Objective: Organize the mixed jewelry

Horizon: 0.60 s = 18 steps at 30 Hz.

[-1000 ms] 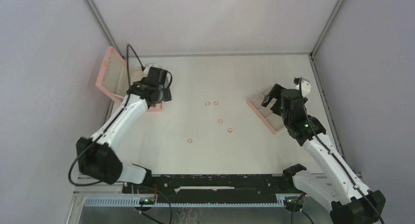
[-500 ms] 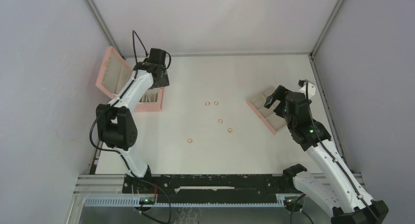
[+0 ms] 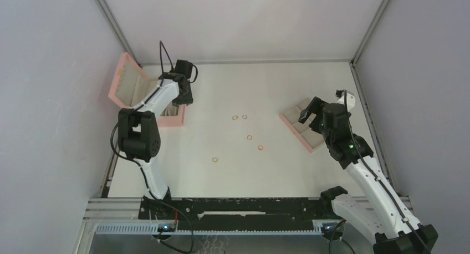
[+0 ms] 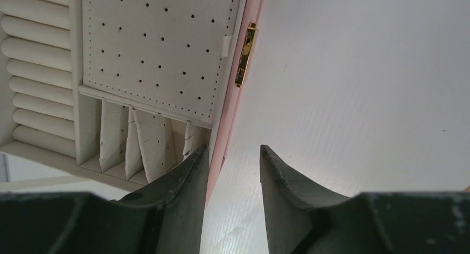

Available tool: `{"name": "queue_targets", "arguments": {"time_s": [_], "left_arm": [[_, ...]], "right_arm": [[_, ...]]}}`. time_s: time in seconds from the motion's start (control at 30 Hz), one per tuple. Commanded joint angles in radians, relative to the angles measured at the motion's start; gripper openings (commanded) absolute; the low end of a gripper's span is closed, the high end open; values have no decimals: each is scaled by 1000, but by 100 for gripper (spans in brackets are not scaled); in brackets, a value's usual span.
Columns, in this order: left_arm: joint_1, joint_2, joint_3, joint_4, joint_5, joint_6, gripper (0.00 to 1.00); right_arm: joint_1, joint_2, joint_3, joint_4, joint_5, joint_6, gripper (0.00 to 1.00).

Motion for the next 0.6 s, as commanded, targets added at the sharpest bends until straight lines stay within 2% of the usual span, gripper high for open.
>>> {"name": "queue_targets", "arguments": {"time_s": [0.0,0.17,0.27,0.37,0.43,0.5,0.53,0.57], "left_arm": [[11,23,25,19,-6,9,44],[17,23,5,37,4,-2,43],[18,35,-3,38,23,1,35],[17,37,-27,51,22,1,34],[18,27,-54,68,25,5,29],[18,24,-66,75,21,11,29],[18,24,-68,74,14,14,32],[18,28,-70,74,13,19,39]], "right_arm": [[-19,-4,3,26,-11,-25,99],[-38,3,3,24,-25,-31,99],[-44,12,2,28,-34,-29,98],[-47,18,3,35,-43,-26,98],[-46,16,3,35,-46,-25,98],[-46,15,3,33,-45,-25,97],[-47,14,3,30,-43,-25,98],[-48,12,3,26,-40,-23,97]]}}
